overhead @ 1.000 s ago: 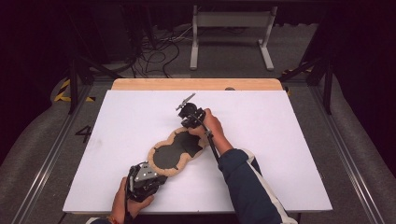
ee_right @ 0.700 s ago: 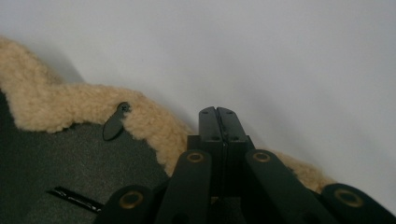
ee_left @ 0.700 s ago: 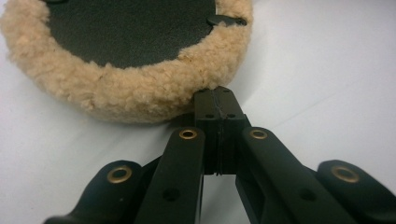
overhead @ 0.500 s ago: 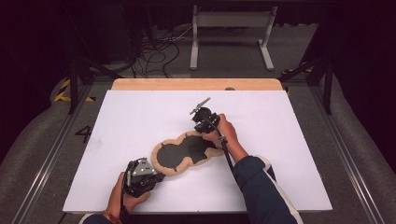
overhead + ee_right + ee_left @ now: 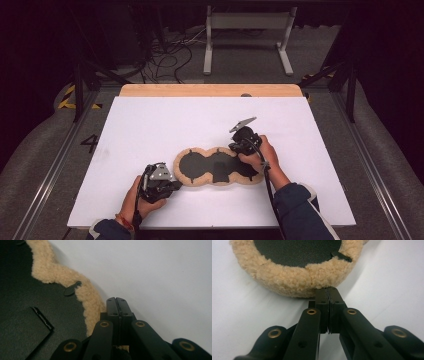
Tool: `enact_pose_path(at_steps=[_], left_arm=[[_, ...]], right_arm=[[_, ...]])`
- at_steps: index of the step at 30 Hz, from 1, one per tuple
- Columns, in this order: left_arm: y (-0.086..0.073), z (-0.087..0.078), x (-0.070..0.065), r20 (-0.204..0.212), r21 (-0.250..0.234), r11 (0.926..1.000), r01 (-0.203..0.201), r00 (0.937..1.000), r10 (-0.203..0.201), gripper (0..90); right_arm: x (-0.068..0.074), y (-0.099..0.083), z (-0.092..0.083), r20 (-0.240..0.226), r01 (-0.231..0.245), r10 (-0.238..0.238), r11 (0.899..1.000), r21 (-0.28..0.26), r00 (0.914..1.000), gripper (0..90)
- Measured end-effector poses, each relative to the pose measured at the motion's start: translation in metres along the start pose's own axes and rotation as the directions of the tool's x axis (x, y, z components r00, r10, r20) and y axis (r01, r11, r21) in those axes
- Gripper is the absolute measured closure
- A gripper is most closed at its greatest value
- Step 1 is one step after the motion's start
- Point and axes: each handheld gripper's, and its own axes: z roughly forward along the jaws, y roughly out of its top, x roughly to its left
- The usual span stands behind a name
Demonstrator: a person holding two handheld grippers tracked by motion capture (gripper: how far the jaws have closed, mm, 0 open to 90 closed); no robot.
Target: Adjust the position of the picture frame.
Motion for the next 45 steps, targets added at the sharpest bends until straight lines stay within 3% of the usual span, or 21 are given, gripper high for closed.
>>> enact_pose_path(at_steps=[2, 3, 5, 6, 7, 10, 11, 13, 18, 22, 23, 25, 26, 27, 33, 36, 39, 45], left_arm=[[-0.001, -0.002, 0.001, -0.001, 0.000, 0.9999, -0.010, 0.9999, 0.010, 85.5], [-0.002, -0.004, 0.002, 0.000, -0.008, 1.0000, -0.004, 1.0000, 0.004, 84.2], [-0.005, -0.011, 0.008, -0.006, -0.029, 0.9996, -0.002, 1.0000, 0.002, 83.7], [-0.005, -0.011, 0.008, -0.006, -0.029, 0.9996, -0.002, 1.0000, 0.002, 83.3], [-0.007, -0.017, 0.014, -0.018, -0.059, 0.9980, 0.020, 0.9996, -0.021, 82.5], [-0.007, -0.020, 0.020, -0.037, -0.074, 0.9971, 0.015, 0.9992, -0.018, 80.5], [-0.007, -0.019, 0.024, -0.048, -0.080, 0.9965, 0.022, 0.9985, -0.025, 79.9], [-0.006, -0.018, 0.025, -0.058, -0.075, 0.9968, 0.028, 0.9978, -0.032, 79.4], [-0.004, -0.009, 0.032, -0.060, -0.072, 0.9963, 0.048, 0.9968, -0.052, 78.3], [-0.002, -0.009, 0.037, -0.035, -0.104, 0.9926, 0.063, 0.9971, -0.067, 77.3], [-0.002, -0.009, 0.039, -0.035, -0.107, 0.9926, 0.059, 0.9974, -0.063, 76.4], [-0.001, -0.010, 0.039, -0.058, -0.095, 0.9941, 0.052, 0.9966, -0.058, 76.2], [-0.001, -0.010, 0.040, -0.083, -0.080, 0.9958, 0.045, 0.9952, -0.052, 76.2], [-0.001, -0.010, 0.041, -0.084, -0.083, 0.9951, 0.055, 0.9946, -0.062, 76.0], [-0.001, -0.007, 0.045, -0.077, -0.080, 0.9951, 0.059, 0.9949, -0.065, 76.3], [-0.003, -0.006, 0.048, -0.047, -0.091, 0.9926, 0.081, 0.9952, -0.085, 77.5], [-0.004, -0.004, 0.051, -0.018, -0.101, 0.9903, 0.095, 0.9951, -0.097, 78.0], [-0.002, -0.002, 0.051, -0.014, -0.105, 0.9897, 0.097, 0.9950, -0.099, 79.5]], right_arm=[[-0.002, -0.004, -0.006, 0.000, -0.007, 0.007, 1.000, -0.024, 1.0000, 90.0], [-0.005, -0.012, -0.023, 0.004, -0.009, 0.009, 0.997, -0.081, 1.0000, 89.7], [-0.006, -0.021, -0.037, 0.019, -0.004, 0.007, 0.993, -0.118, 0.9998, 89.1], [-0.007, -0.025, -0.043, 0.030, 0.005, -0.001, 0.991, -0.131, 0.9996, 88.5], [-0.007, -0.033, -0.053, 0.053, 0.021, -0.013, 0.989, -0.145, 0.9985, 87.6], [-0.007, -0.047, -0.066, 0.070, 0.035, -0.024, 0.986, -0.161, 0.9973, 86.7], [-0.008, -0.062, -0.079, 0.076, 0.019, -0.005, 0.983, -0.183, 0.9971, 87.5], [-0.009, -0.070, -0.084, 0.072, 0.004, 0.010, 0.980, -0.201, 0.9974, 87.5], [-0.006, -0.121, -0.099, 0.036, -0.094, 0.107, 0.962, -0.255, 0.9936, 85.7], [-0.001, -0.134, -0.101, 0.014, -0.112, 0.119, 0.960, -0.258, 0.9927, 86.6], [0.007, -0.143, -0.099, 0.006, -0.096, 0.100, 0.968, -0.231, 0.9949, 86.6], [0.010, -0.145, -0.097, 0.000, -0.090, 0.092, 0.971, -0.219, 0.9957, 87.0], [0.014, -0.148, -0.093, -0.058, -0.119, 0.109, 0.970, -0.212, 0.9923, 87.1], [0.017, -0.148, -0.090, -0.069, -0.117, 0.105, 0.971, -0.208, 0.9921, 87.0], [0.032, -0.144, -0.085, -0.078, -0.053, 0.037, 0.977, -0.205, 0.9963, 87.8], [0.036, -0.144, -0.082, -0.082, -0.035, 0.018, 0.979, -0.203, 0.9965, 88.0], [0.037, -0.145, -0.080, -0.069, -0.031, 0.017, 0.979, -0.201, 0.9975, 87.5], [0.036, -0.146, -0.078, -0.042, -0.035, 0.027, 0.980, -0.195, 0.9988, 87.3]])
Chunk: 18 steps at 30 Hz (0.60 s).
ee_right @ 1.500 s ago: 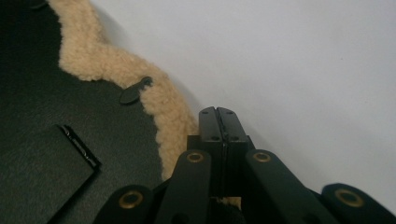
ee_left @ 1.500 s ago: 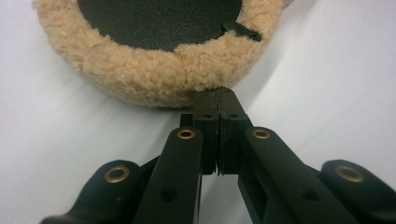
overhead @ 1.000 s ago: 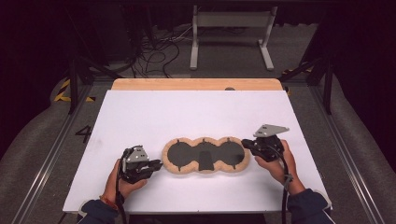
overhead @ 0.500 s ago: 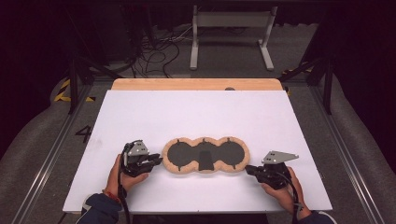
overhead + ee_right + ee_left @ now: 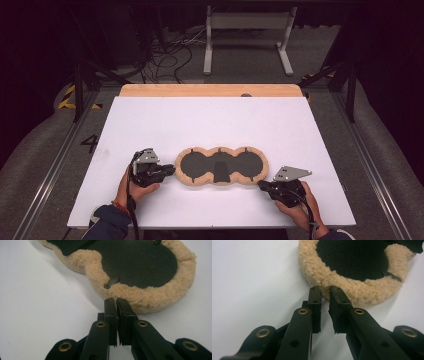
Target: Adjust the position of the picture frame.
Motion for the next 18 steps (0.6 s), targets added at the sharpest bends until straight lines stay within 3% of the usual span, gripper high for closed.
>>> enact_pose_path(at_steps=[13, 18], left_arm=[[0.009, 0.009, -0.005, -0.025, 0.002, 0.9996, -0.027, 0.9993, 0.027, 81.4], [0.009, 0.011, -0.005, -0.025, -0.003, 0.9999, -0.012, 0.9996, 0.012, 81.1]], right_arm=[[-0.010, -0.004, -0.002, -0.004, -0.034, 0.034, 0.999, 0.007, 0.9994, 88.7], [-0.011, -0.004, -0.003, -0.002, -0.037, 0.037, 0.999, 0.006, 0.9993, 89.0]])
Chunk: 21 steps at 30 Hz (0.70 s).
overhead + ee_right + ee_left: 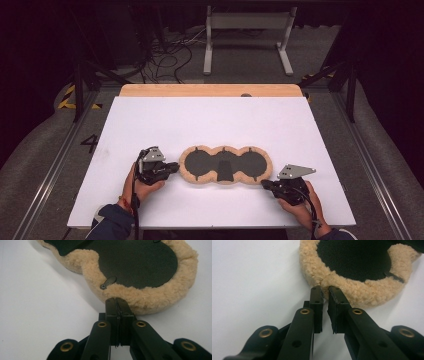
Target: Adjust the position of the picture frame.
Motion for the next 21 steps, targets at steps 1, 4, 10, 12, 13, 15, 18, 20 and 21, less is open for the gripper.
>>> enact_pose_path(at_steps=[1, 4, 10, 12, 13, 15, 18, 20, 21], left_arm=[[0.000, 0.000, 0.000, -0.004, 0.000, 1.0000, -0.008, 1.0000, 0.008, 81.1], [0.000, -0.001, 0.000, -0.020, 0.002, 0.9998, -0.019, 0.9996, 0.019, 76.5], [-0.004, -0.013, -0.003, -0.039, -0.064, 0.9967, -0.050, 0.9981, 0.047, 72.1], [-0.007, -0.019, -0.005, -0.053, -0.067, 0.9949, -0.075, 0.9961, 0.071, 67.2], [-0.009, -0.021, -0.007, -0.058, -0.072, 0.9942, -0.080, 0.9954, 0.076, 66.3], [-0.012, -0.025, -0.009, -0.072, -0.080, 0.9929, -0.089, 0.9940, 0.083, 59.7], [-0.019, -0.032, -0.011, -0.085, -0.100, 0.9927, -0.067, 0.9946, 0.059, 53.0], [-0.021, -0.036, -0.013, -0.078, -0.099, 0.9928, -0.067, 0.9952, 0.059, 50.6], [-0.024, -0.038, -0.015, -0.083, -0.099, 0.9928, -0.067, 0.9948, 0.059, 48.3]], right_arm=[[0.000, 0.000, 0.000, 0.000, 0.001, -0.001, 1.000, 0.000, 1.0000, 89.0], [0.000, 0.001, 0.000, -0.004, -0.001, 0.001, 1.000, 0.004, 1.0000, 87.3], [0.002, 0.005, -0.004, -0.018, 0.013, -0.013, 1.000, -0.018, 0.9998, 83.0], [0.003, 0.006, -0.005, -0.022, 0.018, -0.019, 1.000, -0.025, 0.9996, 82.5], [0.004, 0.007, -0.006, -0.025, 0.023, -0.024, 0.999, -0.026, 0.9994, 81.8], [0.005, 0.011, -0.008, -0.034, 0.024, -0.026, 0.999, -0.045, 0.9991, 79.7], [0.006, 0.013, -0.009, -0.035, 0.032, -0.034, 0.998, -0.056, 0.9988, 79.2], [0.007, 0.015, -0.009, -0.034, 0.043, -0.045, 0.997, -0.061, 0.9984, 77.4], [0.009, 0.018, -0.008, -0.029, 0.055, -0.057, 0.996, -0.063, 0.9979, 74.7]])
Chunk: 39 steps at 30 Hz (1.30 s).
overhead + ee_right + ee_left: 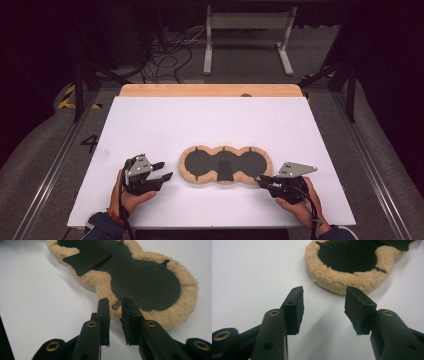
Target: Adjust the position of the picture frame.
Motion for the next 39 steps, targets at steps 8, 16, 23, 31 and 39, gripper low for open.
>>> enact_pose_path(at_steps=[8, 16, 23, 31, 39], left_arm=[[-0.006, -0.011, -0.003, -0.018, 0.020, 0.9995, -0.025, 0.9995, 0.025, 38.4], [-0.020, -0.029, -0.006, -0.036, 0.023, 0.9996, -0.015, 0.9992, 0.015, 27.5], [-0.028, -0.037, -0.008, -0.055, 0.041, 0.9991, -0.003, 0.9985, 0.005, 15.7], [-0.034, -0.037, -0.008, -0.051, 0.047, 0.9987, 0.018, 0.9986, -0.015, 14.9], [-0.038, -0.032, -0.010, -0.042, 0.076, 0.9971, 0.011, 0.9991, -0.008, 14.6]], right_arm=[[0.002, 0.004, 0.005, -0.015, 0.026, -0.026, 1.000, -0.003, 0.9995, 67.2], [0.003, 0.006, 0.006, -0.013, 0.028, -0.028, 1.000, 0.000, 0.9995, 58.8], [0.004, 0.009, 0.009, -0.044, 0.013, -0.014, 1.000, -0.012, 0.9989, 52.9], [0.014, 0.016, 0.015, -0.043, 0.064, -0.064, 0.998, -0.002, 0.9970, 54.3], [0.018, 0.019, 0.017, -0.045, 0.084, -0.084, 0.996, 0.003, 0.9955, 61.4]])
